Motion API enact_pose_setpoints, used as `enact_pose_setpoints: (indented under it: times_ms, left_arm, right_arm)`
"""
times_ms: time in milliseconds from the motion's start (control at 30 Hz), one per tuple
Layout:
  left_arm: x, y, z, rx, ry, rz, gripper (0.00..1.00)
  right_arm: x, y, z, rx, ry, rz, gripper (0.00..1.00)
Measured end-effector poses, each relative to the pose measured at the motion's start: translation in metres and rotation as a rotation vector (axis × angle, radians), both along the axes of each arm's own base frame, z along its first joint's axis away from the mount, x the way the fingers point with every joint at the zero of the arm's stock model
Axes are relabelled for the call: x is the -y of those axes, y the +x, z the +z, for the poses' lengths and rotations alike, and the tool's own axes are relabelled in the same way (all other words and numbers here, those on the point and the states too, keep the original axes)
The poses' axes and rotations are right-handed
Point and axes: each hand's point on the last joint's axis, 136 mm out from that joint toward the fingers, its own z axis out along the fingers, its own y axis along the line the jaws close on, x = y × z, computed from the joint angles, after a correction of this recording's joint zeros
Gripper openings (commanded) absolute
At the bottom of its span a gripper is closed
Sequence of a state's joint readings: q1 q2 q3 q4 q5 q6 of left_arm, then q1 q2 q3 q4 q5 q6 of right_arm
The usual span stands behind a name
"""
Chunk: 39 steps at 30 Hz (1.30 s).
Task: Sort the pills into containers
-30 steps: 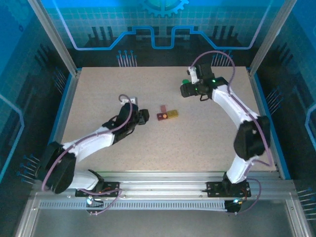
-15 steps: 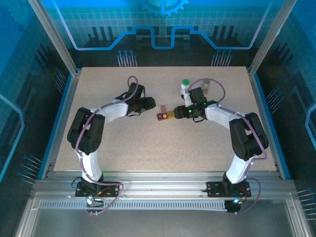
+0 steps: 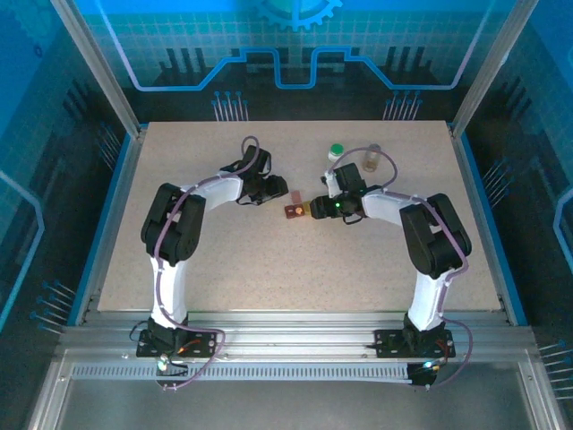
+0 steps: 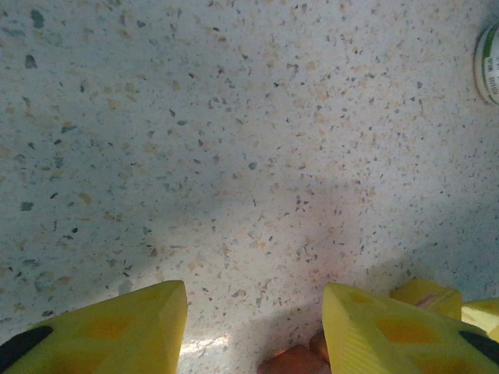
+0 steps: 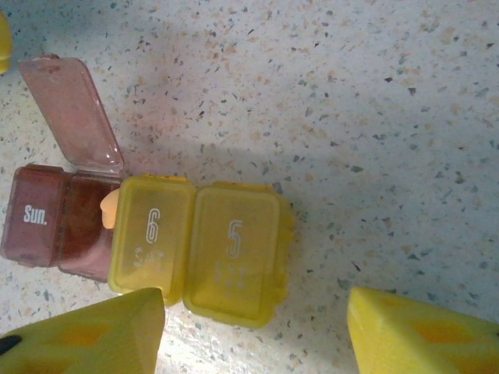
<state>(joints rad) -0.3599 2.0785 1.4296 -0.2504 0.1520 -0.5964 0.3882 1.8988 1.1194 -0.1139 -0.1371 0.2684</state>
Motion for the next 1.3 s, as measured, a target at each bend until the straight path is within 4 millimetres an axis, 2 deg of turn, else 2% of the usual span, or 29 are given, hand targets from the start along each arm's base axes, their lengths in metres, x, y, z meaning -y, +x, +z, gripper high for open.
enact_pose_setpoints:
  times_ms: [267, 500, 767, 933, 1033, 1100, 1300]
  left_arm:
    - [0.002, 0.003, -0.009, -0.016, 0.003, -0.002, 0.5]
    - [0.007, 0.004, -0.011, -0.019, -0.001, -0.011, 0.5]
    - [0.016, 0.002, -0.007, -0.021, -0.028, -0.036, 0.5]
    - [0.028, -0.002, -0.005, -0.014, -0.089, -0.077, 0.5]
    - [0.033, -0.011, -0.01, -0.019, -0.128, -0.101, 0.5]
    - [0.034, -0.016, -0.012, -0.019, -0.141, -0.108, 0.5]
    - [0.03, -0.022, -0.001, -0.011, -0.128, -0.101, 0.5]
  right_arm:
    - [-0.003, 0.006, 0.006, 0.017, 0.012, 0.003, 0.61]
    - [-0.01, 0.021, 0.019, 0.055, 0.028, 0.003, 0.6]
    - [-0.01, 0.019, -0.001, 0.007, 0.013, 0.01, 0.59]
    - [-0.011, 0.02, 0.0, 0.012, 0.012, 0.013, 0.57]
    - [-0.011, 0.02, 0.0, 0.013, 0.011, 0.016, 0.57]
    - [-0.011, 0.02, 0.0, 0.015, 0.01, 0.019, 0.56]
    - [-0.011, 0.02, 0.001, 0.019, 0.006, 0.026, 0.55]
